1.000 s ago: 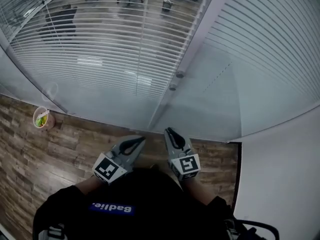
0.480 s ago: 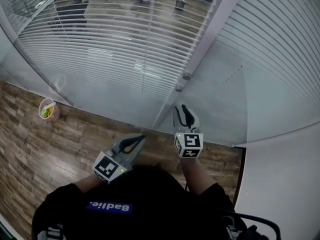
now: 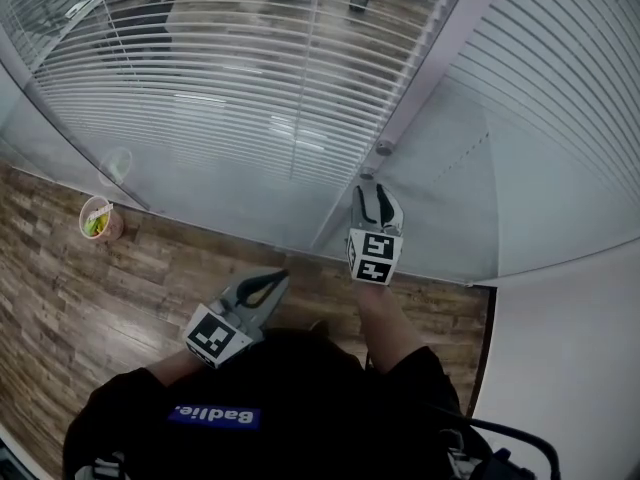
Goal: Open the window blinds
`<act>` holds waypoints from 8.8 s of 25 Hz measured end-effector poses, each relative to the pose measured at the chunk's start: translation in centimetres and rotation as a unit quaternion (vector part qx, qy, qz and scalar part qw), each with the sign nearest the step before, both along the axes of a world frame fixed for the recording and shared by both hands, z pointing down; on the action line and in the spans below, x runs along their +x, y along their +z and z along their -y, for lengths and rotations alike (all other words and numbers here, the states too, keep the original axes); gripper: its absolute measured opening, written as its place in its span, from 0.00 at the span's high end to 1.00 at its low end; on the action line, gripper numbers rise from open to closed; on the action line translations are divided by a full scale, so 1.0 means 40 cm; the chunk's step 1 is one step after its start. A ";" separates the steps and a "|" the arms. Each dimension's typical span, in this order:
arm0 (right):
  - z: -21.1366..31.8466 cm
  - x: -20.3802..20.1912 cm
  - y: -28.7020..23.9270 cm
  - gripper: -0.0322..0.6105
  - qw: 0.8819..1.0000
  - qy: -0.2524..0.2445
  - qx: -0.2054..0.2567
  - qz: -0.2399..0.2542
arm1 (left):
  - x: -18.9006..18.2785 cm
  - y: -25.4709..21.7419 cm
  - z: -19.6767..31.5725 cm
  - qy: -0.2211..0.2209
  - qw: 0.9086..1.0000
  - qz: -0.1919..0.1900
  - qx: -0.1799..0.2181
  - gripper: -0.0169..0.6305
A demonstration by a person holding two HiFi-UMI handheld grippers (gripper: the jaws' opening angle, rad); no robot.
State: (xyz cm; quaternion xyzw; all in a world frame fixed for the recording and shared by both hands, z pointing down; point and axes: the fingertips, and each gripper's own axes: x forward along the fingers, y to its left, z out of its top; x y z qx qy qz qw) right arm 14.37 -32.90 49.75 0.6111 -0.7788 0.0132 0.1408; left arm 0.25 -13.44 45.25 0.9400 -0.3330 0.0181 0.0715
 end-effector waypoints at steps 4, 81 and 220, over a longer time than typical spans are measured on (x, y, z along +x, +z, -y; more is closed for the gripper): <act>0.020 0.001 -0.015 0.70 1.000 0.030 0.002 0.001 | -0.027 -0.003 -0.011 0.005 1.000 0.004 0.000 0.97; 0.071 0.002 -0.006 0.76 0.986 0.094 -0.014 -0.137 | -0.172 0.011 -0.033 0.009 1.000 0.010 0.002 0.97; 0.080 -0.011 -0.003 0.76 0.961 0.096 -0.038 -0.258 | -0.208 0.038 -0.021 -0.012 0.999 -0.004 -0.034 0.97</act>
